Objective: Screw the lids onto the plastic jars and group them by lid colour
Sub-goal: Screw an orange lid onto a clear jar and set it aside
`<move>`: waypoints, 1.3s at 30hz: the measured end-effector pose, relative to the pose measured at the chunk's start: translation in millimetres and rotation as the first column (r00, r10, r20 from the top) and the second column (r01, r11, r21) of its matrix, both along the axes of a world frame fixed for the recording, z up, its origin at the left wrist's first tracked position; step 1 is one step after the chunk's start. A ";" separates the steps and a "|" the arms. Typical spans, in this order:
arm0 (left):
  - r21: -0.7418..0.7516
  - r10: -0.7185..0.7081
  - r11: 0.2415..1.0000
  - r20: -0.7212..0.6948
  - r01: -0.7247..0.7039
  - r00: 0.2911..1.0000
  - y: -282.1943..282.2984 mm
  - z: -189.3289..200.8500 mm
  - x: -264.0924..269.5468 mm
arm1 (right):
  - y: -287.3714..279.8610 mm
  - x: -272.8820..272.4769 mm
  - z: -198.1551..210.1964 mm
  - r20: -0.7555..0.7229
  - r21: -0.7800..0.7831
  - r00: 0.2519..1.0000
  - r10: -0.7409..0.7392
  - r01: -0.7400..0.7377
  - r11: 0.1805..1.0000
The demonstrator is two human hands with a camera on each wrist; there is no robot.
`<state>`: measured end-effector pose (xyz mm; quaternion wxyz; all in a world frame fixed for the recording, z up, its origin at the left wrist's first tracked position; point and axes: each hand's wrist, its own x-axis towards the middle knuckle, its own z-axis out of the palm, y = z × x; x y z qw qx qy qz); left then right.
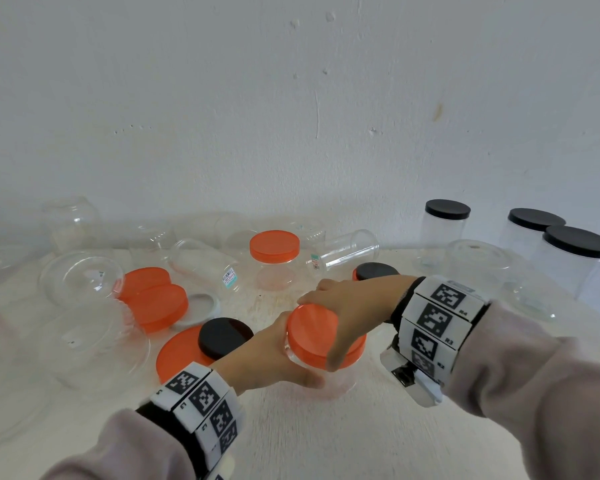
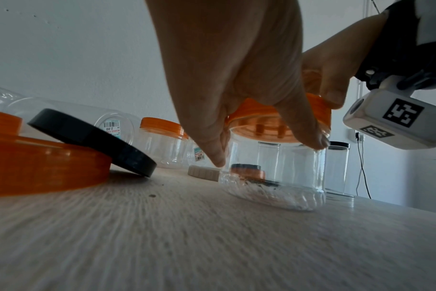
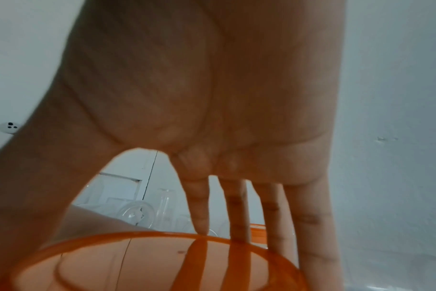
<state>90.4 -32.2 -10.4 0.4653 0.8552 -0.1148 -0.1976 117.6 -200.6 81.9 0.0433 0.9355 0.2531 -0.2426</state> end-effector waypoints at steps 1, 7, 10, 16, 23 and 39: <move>0.001 -0.001 1.000 0.001 0.001 1.000 0.1 0.0 0.0 | -0.2 -0.2 -1.5 0.012 0.008 1.000 -0.005 0.005 1.000; -0.008 0.004 1.000 0.003 -0.004 1.000 -0.7 -0.3 0.3 | -2.0 -5.2 -14.0 0.116 0.049 0.990 -0.077 0.072 0.996; -0.020 0.003 1.000 -0.009 -0.003 1.000 -0.4 -0.8 0.5 | -3.1 -3.3 -13.6 0.086 0.037 0.993 -0.081 0.078 0.996; -0.002 0.013 1.000 -0.006 -0.013 1.000 -0.2 -0.7 1.1 | -2.1 1.7 -5.5 -0.002 0.051 0.999 -0.032 0.032 0.998; -0.017 0.019 1.000 -0.014 -0.019 1.000 0.7 0.0 -0.2 | 1.1 1.1 -12.3 0.047 -0.025 0.995 -0.090 0.091 0.996; 0.000 0.005 1.000 -0.002 -0.005 1.000 0.6 -0.2 1.3 | -1.9 -0.5 -12.2 0.067 0.053 0.995 -0.075 0.072 0.996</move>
